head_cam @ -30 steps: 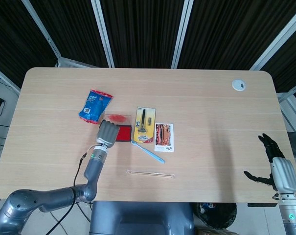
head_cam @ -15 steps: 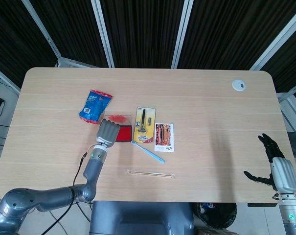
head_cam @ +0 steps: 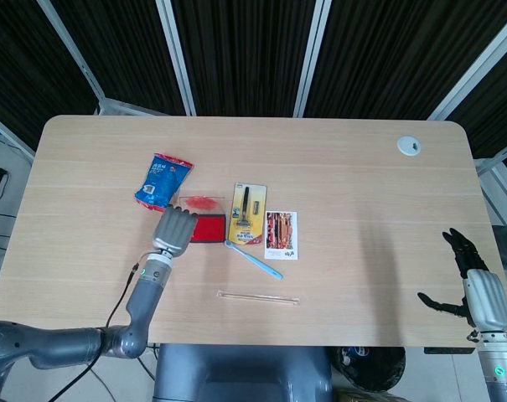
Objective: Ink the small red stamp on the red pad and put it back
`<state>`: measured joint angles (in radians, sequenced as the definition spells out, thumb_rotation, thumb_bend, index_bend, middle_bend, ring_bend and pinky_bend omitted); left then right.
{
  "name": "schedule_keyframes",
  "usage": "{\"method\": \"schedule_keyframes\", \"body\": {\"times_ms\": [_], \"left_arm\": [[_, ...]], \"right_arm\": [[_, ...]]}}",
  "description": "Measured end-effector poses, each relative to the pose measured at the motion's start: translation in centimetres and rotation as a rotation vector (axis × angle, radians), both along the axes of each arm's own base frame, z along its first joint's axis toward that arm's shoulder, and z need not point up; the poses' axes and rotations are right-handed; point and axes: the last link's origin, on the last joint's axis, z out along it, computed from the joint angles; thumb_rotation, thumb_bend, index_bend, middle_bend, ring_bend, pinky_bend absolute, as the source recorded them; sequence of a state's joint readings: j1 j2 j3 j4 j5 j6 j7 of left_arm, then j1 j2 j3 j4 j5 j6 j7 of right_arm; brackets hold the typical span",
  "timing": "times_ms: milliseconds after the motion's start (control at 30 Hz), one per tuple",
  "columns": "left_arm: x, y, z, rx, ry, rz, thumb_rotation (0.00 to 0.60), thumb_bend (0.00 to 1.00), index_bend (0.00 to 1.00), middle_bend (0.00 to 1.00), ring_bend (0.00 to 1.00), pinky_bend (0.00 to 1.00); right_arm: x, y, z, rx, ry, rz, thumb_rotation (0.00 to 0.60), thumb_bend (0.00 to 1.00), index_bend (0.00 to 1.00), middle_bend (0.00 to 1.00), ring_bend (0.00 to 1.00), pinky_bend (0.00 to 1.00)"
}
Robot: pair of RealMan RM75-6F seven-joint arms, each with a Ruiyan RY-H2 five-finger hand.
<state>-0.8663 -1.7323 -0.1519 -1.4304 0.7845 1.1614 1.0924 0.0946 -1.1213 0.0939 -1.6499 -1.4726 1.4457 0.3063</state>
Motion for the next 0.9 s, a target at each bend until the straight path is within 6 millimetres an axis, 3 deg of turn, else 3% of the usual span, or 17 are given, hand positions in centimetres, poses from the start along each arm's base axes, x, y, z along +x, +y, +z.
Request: {"method": "schedule_keyframes", "body": {"times_ms": [200,467,900], "left_arm": [[-3.0,-1.6,1.6,0.004,0.028,0.046,0.6,0.51,0.66,0.68,0.45,0.48],[-6.2,-2.8,1.6,-0.006,0.054,0.103,0.6,0.47,0.65,0.67,0.44,0.48],[-6.7,-3.0,-0.1,-0.02,0.055,0.114,0.6,0.42,0.62,0.64,0.42,0.45]], "right_arm": [[0.0,0.0,0.0,0.0,0.002,0.002,0.6,0.17,0.0,0.0,0.0,0.19],[0.1,0.1,0.0,-0.002,0.003,0.002,0.6,0.17,0.0,0.0,0.0,0.19],[0.1,0.0,-0.1,-0.001,0.002,0.0,0.6,0.17,0.0,0.0,0.0,0.19]]}}
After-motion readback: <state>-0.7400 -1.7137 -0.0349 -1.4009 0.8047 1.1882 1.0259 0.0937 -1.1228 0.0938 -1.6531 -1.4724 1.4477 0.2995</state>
